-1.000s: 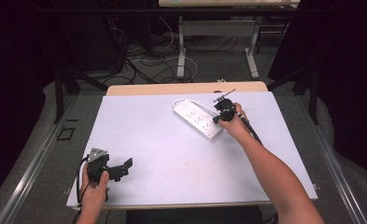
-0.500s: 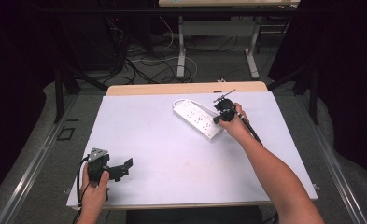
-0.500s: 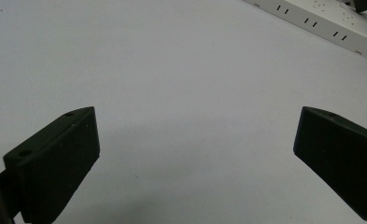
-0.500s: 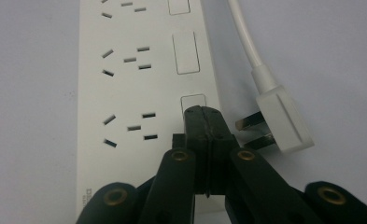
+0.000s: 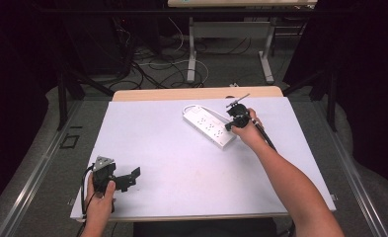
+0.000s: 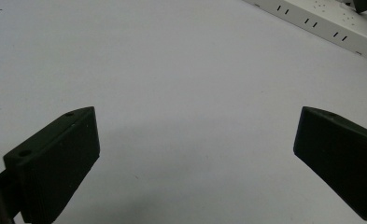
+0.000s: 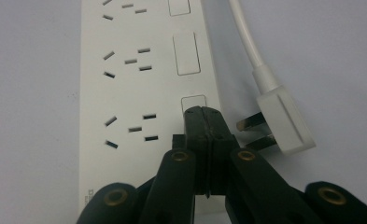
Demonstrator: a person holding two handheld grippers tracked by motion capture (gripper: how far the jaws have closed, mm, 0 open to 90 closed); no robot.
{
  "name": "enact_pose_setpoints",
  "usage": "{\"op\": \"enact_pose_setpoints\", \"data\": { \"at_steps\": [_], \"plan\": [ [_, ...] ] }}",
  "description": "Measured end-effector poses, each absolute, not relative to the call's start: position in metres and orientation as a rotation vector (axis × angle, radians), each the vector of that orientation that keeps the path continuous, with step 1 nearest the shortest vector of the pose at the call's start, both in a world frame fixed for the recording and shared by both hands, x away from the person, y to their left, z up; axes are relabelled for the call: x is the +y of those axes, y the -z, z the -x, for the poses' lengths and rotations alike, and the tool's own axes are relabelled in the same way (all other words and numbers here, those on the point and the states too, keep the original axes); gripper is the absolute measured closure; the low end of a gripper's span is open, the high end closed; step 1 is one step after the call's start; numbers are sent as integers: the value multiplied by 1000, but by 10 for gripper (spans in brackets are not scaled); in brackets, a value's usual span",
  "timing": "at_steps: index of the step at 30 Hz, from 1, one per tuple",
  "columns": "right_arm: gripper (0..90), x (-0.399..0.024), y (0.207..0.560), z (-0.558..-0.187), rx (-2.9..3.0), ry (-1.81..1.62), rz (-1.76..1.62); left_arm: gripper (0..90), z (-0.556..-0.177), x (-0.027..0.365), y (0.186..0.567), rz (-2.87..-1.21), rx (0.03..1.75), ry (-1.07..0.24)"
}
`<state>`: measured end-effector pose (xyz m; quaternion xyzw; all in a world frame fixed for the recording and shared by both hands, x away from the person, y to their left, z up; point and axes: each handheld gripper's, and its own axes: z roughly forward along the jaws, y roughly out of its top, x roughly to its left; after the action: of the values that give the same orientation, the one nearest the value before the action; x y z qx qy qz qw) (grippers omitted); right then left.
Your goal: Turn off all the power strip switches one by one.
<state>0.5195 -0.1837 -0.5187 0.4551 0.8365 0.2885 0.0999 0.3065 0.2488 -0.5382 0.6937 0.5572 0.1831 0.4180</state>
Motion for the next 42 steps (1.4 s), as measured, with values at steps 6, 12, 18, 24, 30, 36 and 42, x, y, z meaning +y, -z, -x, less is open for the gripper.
{"op": "enact_pose_setpoints", "data": {
  "at_steps": [6, 12, 18, 24, 30, 36, 42],
  "plan": [
    [900, -184, 518, -519, 2482, -867, -1341, 4, -307, 249, 538, -1746, 1399, -457],
    [878, -184, 509, -516, 2475, -895, -1309, 4, -308, 247, 538, -1747, 1391, -458],
    [804, -183, 502, -512, 2486, -876, -1280, 4, -308, 246, 538, -1749, 1391, -454],
    [657, -179, 495, -507, 2508, -885, -1246, 3, -309, 246, 538, -1751, 1387, -456],
    [459, -170, 489, -496, 2502, -927, -1230, 4, -308, 247, 537, -1753, 1384, -453],
    [380, -161, 483, -480, 2508, -899, -1124, 3, -308, 248, 537, -1750, 1379, -455],
    [322, -156, 474, -460, 2515, -955, -1128, 4, -307, 248, 536, -1749, 1377, -455]
  ]
}}
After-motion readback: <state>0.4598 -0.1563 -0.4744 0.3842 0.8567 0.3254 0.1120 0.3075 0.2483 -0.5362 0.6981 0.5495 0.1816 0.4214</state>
